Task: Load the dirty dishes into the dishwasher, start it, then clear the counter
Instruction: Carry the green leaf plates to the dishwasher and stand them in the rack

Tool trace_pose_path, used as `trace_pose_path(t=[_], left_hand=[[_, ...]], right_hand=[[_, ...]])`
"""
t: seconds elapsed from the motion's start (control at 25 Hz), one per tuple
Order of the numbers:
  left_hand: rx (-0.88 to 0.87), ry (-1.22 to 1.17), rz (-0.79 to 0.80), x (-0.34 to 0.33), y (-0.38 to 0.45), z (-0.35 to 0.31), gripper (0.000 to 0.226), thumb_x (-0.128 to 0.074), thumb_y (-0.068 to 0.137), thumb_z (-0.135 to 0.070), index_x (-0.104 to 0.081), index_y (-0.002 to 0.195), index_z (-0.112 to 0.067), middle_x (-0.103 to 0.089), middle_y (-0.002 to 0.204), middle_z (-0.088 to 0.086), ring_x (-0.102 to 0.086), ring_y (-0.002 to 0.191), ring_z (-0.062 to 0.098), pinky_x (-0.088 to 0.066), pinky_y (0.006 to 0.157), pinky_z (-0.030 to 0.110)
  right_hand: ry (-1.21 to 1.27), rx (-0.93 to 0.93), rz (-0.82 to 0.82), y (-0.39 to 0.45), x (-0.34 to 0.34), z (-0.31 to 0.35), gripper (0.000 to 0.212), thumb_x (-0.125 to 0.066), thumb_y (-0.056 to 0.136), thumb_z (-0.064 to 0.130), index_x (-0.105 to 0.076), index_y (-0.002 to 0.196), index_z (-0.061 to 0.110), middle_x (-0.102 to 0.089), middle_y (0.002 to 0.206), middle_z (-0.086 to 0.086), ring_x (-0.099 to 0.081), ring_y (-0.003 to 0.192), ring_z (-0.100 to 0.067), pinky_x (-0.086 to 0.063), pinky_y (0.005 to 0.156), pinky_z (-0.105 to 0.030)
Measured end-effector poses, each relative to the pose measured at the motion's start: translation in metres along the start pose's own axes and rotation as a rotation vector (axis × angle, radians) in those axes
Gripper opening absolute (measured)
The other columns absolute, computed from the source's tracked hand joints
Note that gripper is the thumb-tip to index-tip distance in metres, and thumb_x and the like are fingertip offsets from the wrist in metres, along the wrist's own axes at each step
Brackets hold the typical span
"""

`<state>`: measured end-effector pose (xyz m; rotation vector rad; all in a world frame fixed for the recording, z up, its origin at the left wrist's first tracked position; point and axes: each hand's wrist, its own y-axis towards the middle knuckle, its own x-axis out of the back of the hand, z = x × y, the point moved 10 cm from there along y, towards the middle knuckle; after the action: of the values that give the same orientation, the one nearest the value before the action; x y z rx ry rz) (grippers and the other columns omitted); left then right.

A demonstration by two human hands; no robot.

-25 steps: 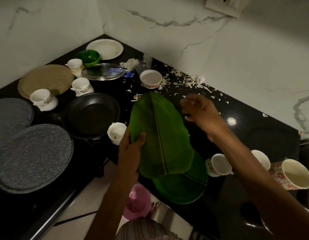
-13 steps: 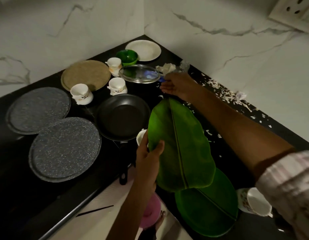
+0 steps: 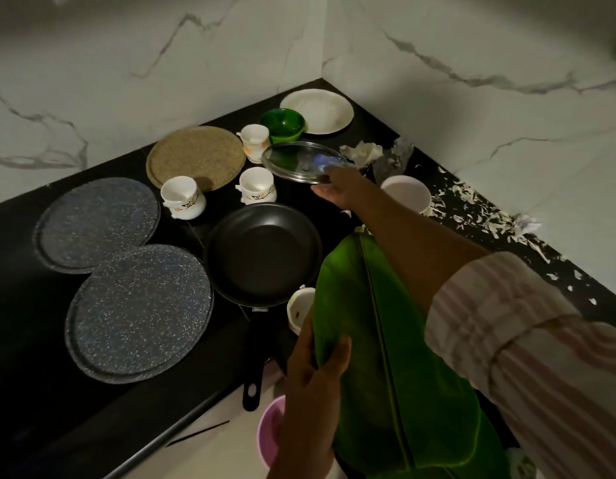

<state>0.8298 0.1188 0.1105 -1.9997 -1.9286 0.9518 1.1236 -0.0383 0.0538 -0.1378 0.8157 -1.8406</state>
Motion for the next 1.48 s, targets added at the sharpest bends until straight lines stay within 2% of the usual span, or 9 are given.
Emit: trace_pose_path(t=[0.12,0.32,0.44,0.64,0.8,0.88,1.04,1.32,1.48], left_hand=[[0.017,-0.025,-0.028,0.004,-0.001,0.005,0.048,-0.065,0.085,-0.007,-0.057,0.123,-0.035,-0.068,0.116,-0.001,-0.065,0.104,0.021,-0.056,0.082,0.035],[0.005,0.013,-0.039,0.007,-0.002,0.004,0.044,-0.066,0.084,-0.013,-0.057,0.12,-0.038,-0.064,0.121,-0.001,-0.061,0.107,0.021,-0.052,0.082,0.034],[-0.011,0.035,-0.016,0.002,-0.002,-0.001,0.048,-0.064,0.087,-0.012,-0.054,0.129,-0.033,-0.062,0.123,-0.002,-0.059,0.105,0.017,-0.05,0.074,0.027],[-0.053,0.028,0.034,-0.008,-0.007,-0.005,0.037,-0.06,0.088,-0.006,-0.058,0.109,-0.036,-0.068,0.106,-0.006,-0.066,0.088,0.008,-0.054,0.061,0.018],[-0.04,-0.027,0.033,-0.009,-0.017,0.007,0.036,-0.059,0.09,-0.005,-0.063,0.114,-0.032,-0.074,0.103,-0.002,-0.071,0.091,0.019,-0.058,0.07,0.031],[-0.04,-0.032,0.045,-0.009,-0.023,0.013,0.037,-0.06,0.088,-0.007,-0.065,0.113,-0.033,-0.074,0.106,-0.002,-0.07,0.099,0.023,-0.056,0.083,0.042],[-0.08,-0.009,0.07,-0.011,-0.038,0.017,0.037,-0.067,0.075,-0.017,-0.069,0.104,-0.039,-0.073,0.111,0.001,-0.066,0.107,0.03,-0.048,0.098,0.055],[-0.094,-0.073,0.139,-0.017,-0.08,0.031,0.045,-0.061,0.078,-0.009,-0.063,0.119,-0.029,-0.071,0.115,0.007,-0.066,0.105,0.033,-0.052,0.088,0.047],[-0.085,-0.071,0.171,-0.017,-0.105,0.046,0.039,-0.056,0.087,-0.003,-0.065,0.113,-0.031,-0.073,0.11,0.004,-0.068,0.103,0.031,-0.055,0.083,0.046]], right_hand=[[0.071,0.005,-0.02,0.003,-0.002,-0.002,0.042,-0.045,0.099,0.001,-0.042,0.141,0.002,-0.05,0.14,-0.021,-0.05,0.128,-0.034,-0.048,0.086,-0.041],[0.129,-0.014,0.043,-0.017,0.005,-0.006,0.041,-0.042,0.098,-0.004,-0.041,0.139,-0.003,-0.048,0.141,-0.023,-0.048,0.13,-0.036,-0.049,0.091,-0.04],[0.045,0.037,0.037,-0.04,0.019,0.009,0.032,-0.043,0.097,-0.005,-0.049,0.128,-0.007,-0.057,0.125,-0.027,-0.06,0.111,-0.036,-0.055,0.089,-0.036],[0.304,0.197,0.141,-0.122,0.033,0.056,0.017,-0.051,0.085,-0.015,-0.057,0.099,-0.007,-0.07,0.086,-0.02,-0.068,0.083,-0.029,-0.061,0.073,-0.039],[0.543,0.339,0.36,-0.225,0.052,0.054,0.027,-0.048,0.08,-0.012,-0.057,0.104,-0.003,-0.067,0.11,-0.024,-0.067,0.101,-0.034,-0.058,0.083,-0.039],[0.581,0.388,0.413,-0.269,0.069,0.045,0.043,-0.049,0.079,-0.008,-0.057,0.121,-0.002,-0.065,0.119,-0.022,-0.067,0.103,-0.033,-0.057,0.083,-0.037],[0.568,0.456,0.237,-0.321,0.119,0.028,0.05,-0.052,0.087,-0.004,-0.049,0.137,0.0,-0.065,0.122,-0.02,-0.069,0.1,-0.03,-0.058,0.077,-0.033],[0.431,0.476,-0.07,-0.432,0.198,-0.04,0.048,-0.051,0.082,-0.002,-0.058,0.129,0.009,-0.067,0.117,-0.022,-0.069,0.096,-0.039,-0.058,0.071,-0.036],[0.404,0.481,-0.144,-0.486,0.218,-0.076,0.045,-0.049,0.085,-0.002,-0.06,0.127,0.011,-0.067,0.117,-0.02,-0.068,0.1,-0.04,-0.058,0.072,-0.035]])
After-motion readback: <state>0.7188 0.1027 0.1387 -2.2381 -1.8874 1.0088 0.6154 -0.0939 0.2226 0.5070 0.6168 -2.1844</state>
